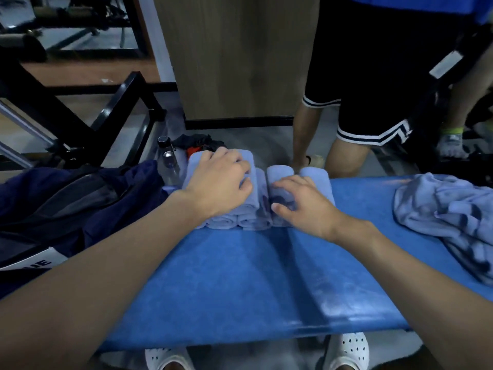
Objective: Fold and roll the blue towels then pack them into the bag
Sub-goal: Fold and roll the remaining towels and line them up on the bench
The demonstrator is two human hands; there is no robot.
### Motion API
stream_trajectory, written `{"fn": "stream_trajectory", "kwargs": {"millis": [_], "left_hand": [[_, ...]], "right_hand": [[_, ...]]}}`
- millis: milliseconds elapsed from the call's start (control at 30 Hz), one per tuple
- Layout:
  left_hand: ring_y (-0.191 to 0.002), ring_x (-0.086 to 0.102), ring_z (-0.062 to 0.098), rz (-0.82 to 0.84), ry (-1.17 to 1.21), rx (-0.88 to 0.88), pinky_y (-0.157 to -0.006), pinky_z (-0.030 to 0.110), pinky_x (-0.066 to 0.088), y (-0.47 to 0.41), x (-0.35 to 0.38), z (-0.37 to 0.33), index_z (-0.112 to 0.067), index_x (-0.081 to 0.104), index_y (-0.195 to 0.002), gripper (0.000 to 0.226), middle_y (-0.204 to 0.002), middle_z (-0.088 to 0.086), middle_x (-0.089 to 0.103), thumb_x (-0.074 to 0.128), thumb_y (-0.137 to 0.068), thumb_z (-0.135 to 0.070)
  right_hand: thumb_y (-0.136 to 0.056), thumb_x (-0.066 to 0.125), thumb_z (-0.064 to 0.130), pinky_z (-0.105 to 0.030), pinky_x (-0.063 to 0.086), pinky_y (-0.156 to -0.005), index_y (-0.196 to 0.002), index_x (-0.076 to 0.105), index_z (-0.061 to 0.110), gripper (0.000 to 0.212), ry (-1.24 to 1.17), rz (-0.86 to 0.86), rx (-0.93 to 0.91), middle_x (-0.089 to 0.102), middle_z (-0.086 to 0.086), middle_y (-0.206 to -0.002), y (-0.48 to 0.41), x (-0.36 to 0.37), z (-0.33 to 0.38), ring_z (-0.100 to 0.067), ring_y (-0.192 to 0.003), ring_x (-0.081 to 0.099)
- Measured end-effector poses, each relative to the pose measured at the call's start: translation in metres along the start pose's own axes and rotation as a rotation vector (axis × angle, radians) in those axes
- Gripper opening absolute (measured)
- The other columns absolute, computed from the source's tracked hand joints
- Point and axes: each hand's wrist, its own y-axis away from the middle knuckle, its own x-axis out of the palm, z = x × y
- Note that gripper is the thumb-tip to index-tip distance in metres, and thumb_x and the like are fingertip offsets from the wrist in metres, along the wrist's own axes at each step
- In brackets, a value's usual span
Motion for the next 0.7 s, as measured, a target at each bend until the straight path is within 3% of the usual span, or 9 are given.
{"fn": "stream_trajectory", "kwargs": {"millis": [167, 233, 333, 433, 567, 633, 700], "left_hand": [[-0.11, 0.053, 0.026, -0.011, 0.106, 0.131, -0.092, 0.04, 0.035, -0.039, -0.006, -0.093, -0.023, 0.066, -0.111, 0.026, -0.115, -0.001, 0.064, 0.048, -0.094, -0.033], [-0.108, 0.054, 0.025, 0.005, 0.159, 0.18, -0.092, 0.039, 0.036, -0.055, 0.001, -0.132, -0.024, 0.065, -0.112, 0.026, -0.113, -0.003, 0.065, 0.049, -0.095, -0.034], [-0.108, 0.058, 0.022, 0.036, 0.272, 0.217, -0.093, 0.038, 0.037, -0.076, 0.016, -0.189, -0.024, 0.065, -0.112, 0.025, -0.112, -0.006, 0.067, 0.053, -0.095, -0.037], [-0.109, 0.061, 0.023, 0.097, 0.345, 0.227, -0.094, 0.037, 0.041, -0.09, 0.033, -0.238, -0.024, 0.065, -0.112, 0.024, -0.112, -0.004, 0.07, 0.057, -0.094, -0.039], [-0.104, 0.063, 0.022, 0.179, 0.501, 0.193, -0.088, 0.038, 0.049, -0.1, 0.055, -0.29, -0.024, 0.067, -0.11, 0.024, -0.106, -0.003, 0.07, 0.066, -0.091, -0.039], [-0.1, 0.063, 0.022, 0.209, 0.549, 0.196, -0.085, 0.038, 0.052, -0.103, 0.06, -0.315, -0.025, 0.067, -0.106, 0.021, -0.103, -0.002, 0.07, 0.067, -0.09, -0.038], [-0.099, 0.063, 0.025, 0.212, 0.57, 0.217, -0.085, 0.039, 0.052, -0.103, 0.061, -0.329, -0.024, 0.067, -0.105, 0.021, -0.101, -0.001, 0.07, 0.068, -0.089, -0.036]], "right_hand": [[-0.087, 0.061, 0.03, -0.039, 0.039, -0.102, -0.12, 0.064, 0.016, 0.035, 0.074, -0.098, 0.2, 0.06, -0.008, -0.12, 0.06, -0.046, -0.066, -0.031, -0.117, 0.048], [-0.083, 0.055, 0.034, -0.046, 0.045, -0.095, -0.109, 0.068, 0.018, 0.034, 0.14, -0.18, 0.28, 0.065, -0.008, -0.111, 0.086, -0.065, -0.096, -0.035, -0.109, 0.055], [-0.083, 0.056, 0.034, -0.045, 0.047, -0.084, -0.098, 0.069, 0.017, 0.026, 0.251, -0.301, 0.448, 0.066, -0.01, -0.102, 0.124, -0.093, -0.135, -0.039, -0.101, 0.057], [-0.084, 0.062, 0.026, -0.046, 0.043, -0.083, -0.099, 0.067, 0.012, 0.021, 0.36, -0.405, 0.619, 0.065, -0.015, -0.104, 0.157, -0.112, -0.169, -0.041, -0.103, 0.054], [-0.087, 0.061, 0.032, -0.049, 0.041, -0.088, -0.115, 0.06, 0.01, 0.036, 0.392, -0.378, 0.804, 0.059, -0.018, -0.115, 0.186, -0.118, -0.21, -0.041, -0.11, 0.05], [-0.086, 0.063, 0.033, -0.049, 0.04, -0.089, -0.117, 0.058, 0.011, 0.038, 0.393, -0.366, 0.832, 0.058, -0.017, -0.115, 0.193, -0.119, -0.227, -0.04, -0.111, 0.049], [-0.086, 0.061, 0.03, -0.046, 0.039, -0.084, -0.105, 0.062, 0.012, 0.026, 0.427, -0.37, 0.79, 0.058, -0.015, -0.105, 0.193, -0.119, -0.235, -0.039, -0.104, 0.051]]}}
